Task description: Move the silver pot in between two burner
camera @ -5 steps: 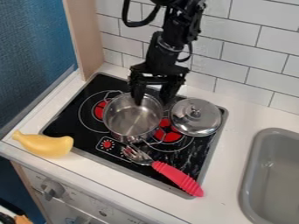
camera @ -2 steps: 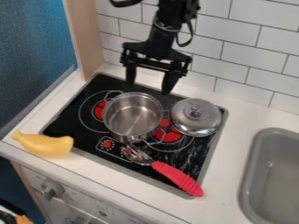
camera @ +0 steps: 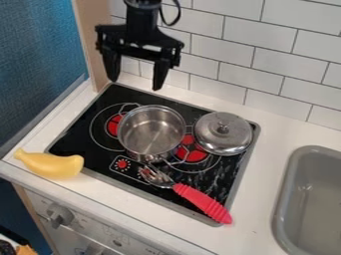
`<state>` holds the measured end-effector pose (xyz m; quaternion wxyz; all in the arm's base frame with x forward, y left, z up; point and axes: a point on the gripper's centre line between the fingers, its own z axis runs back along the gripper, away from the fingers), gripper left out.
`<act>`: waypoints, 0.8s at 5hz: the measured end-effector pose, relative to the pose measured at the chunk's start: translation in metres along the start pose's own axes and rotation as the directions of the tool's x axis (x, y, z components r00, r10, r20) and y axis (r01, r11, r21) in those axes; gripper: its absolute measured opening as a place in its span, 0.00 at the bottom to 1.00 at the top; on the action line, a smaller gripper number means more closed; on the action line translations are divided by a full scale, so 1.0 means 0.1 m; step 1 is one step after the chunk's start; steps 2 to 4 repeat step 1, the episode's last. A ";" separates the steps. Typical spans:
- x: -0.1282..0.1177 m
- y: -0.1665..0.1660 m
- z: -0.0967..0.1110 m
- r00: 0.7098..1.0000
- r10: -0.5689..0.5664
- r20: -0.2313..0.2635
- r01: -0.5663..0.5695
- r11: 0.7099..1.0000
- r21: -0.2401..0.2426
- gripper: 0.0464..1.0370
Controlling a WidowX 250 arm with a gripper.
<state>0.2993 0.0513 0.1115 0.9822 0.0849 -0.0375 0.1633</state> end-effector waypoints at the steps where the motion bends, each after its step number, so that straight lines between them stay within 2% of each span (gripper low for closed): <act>1: -0.23 0.10 0.22 1.000 0.009 -0.005 -0.009 1.000 -0.028 0.96; 4: -0.23 0.10 0.22 1.000 0.009 -0.005 -0.009 1.000 -0.028 0.96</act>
